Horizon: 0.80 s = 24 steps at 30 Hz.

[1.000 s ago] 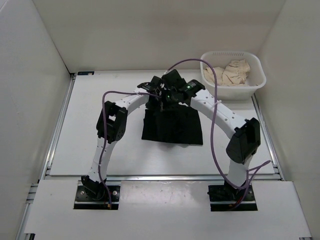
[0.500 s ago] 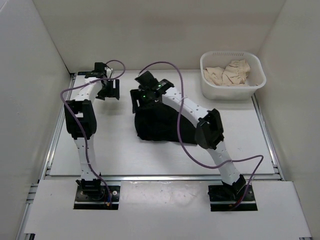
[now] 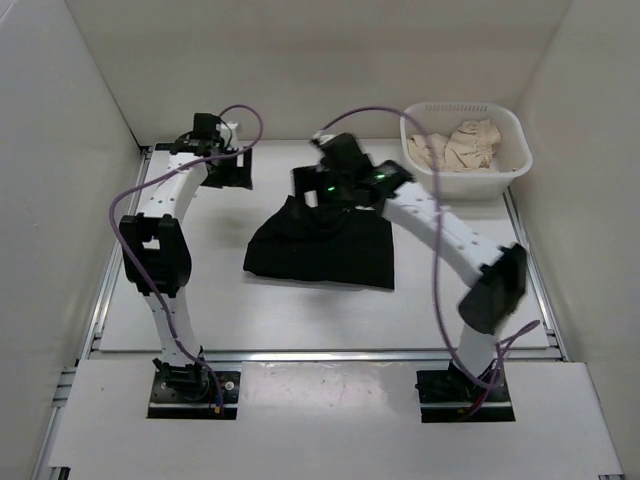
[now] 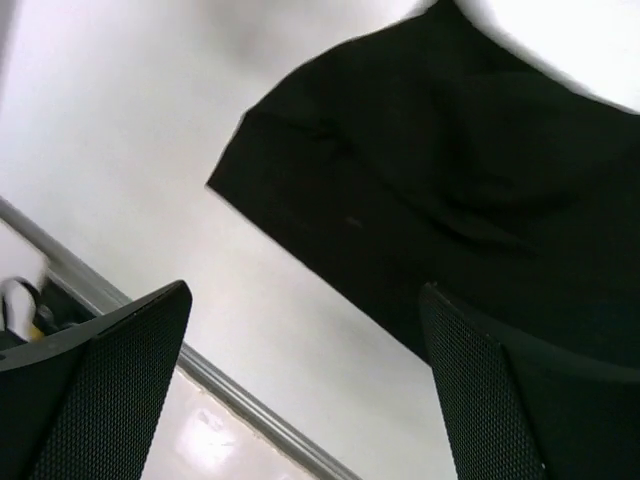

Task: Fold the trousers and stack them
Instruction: Fold the trousers

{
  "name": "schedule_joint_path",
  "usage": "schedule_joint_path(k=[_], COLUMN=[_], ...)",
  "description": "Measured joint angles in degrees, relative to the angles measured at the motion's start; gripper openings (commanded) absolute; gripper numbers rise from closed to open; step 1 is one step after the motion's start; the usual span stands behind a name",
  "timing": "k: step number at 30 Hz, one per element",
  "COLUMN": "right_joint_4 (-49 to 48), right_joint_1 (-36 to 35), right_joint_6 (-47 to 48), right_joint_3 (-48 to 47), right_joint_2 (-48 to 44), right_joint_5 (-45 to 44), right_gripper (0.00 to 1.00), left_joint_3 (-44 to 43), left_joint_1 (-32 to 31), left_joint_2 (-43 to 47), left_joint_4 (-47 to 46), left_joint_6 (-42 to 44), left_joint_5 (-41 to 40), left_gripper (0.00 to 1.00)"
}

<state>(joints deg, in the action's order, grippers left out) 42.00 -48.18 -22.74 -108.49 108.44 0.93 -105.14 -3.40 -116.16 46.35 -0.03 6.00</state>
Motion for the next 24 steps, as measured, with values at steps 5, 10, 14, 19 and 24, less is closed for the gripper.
schedule_joint_path(k=[5, 10, 14, 19, 24], right_joint_4=[-3.1, -6.7, -9.5, -16.2, -25.4], right_joint_1=[11.3, 18.2, 22.3, 22.7, 24.7], right_joint_6=[-4.3, -8.5, -10.6, -13.0, -15.0], right_joint_3=[17.8, 39.6, 52.2, 58.8, 64.0], right_joint_2=[-19.6, -26.2, -23.9, -22.9, -20.3], right_joint_5=[-3.1, 0.2, 3.8, 7.3, 12.0], right_gripper=[0.99, 0.99, 0.99, 0.95, 0.47], left_joint_3=[6.5, 13.2, 14.5, 12.0, 2.8], left_joint_1=[-9.4, -17.6, -21.0, -23.5, -21.3], left_joint_2=[6.8, 8.6, 8.1, 3.6, -5.8], left_joint_4=[-1.4, -3.6, -4.4, -6.6, -7.9], left_joint_6=[0.0, 0.0, 0.0, -0.3, -0.1], left_joint_5=[4.5, 8.2, 8.6, 5.0, -1.9], left_gripper=[1.00, 1.00, 1.00, 0.65, 0.14])
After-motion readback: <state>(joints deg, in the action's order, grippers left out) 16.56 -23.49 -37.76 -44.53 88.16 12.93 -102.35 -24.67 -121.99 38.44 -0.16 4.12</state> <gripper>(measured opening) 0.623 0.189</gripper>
